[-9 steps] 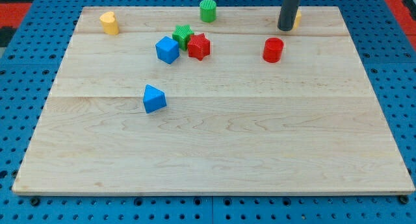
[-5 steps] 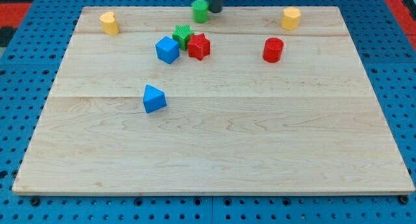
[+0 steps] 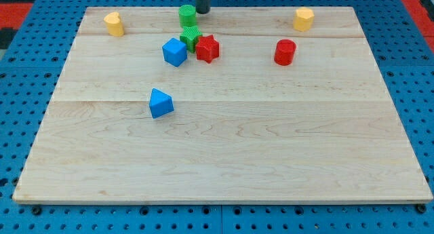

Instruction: Move the green circle to the top right of the green star

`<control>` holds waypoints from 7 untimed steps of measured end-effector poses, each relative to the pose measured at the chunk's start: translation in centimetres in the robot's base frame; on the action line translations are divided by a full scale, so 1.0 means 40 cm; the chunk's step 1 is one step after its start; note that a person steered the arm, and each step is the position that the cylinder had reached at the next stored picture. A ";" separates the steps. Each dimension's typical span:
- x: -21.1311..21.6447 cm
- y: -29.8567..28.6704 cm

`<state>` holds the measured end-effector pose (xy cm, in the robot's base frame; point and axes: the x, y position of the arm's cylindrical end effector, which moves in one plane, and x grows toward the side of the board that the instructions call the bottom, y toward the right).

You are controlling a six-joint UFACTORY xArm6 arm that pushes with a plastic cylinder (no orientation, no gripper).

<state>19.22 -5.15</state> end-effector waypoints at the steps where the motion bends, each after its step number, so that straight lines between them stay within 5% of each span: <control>1: -0.001 -0.067; 3: 0.002 -0.305; 5: 0.102 -0.072; 7: 0.087 -0.091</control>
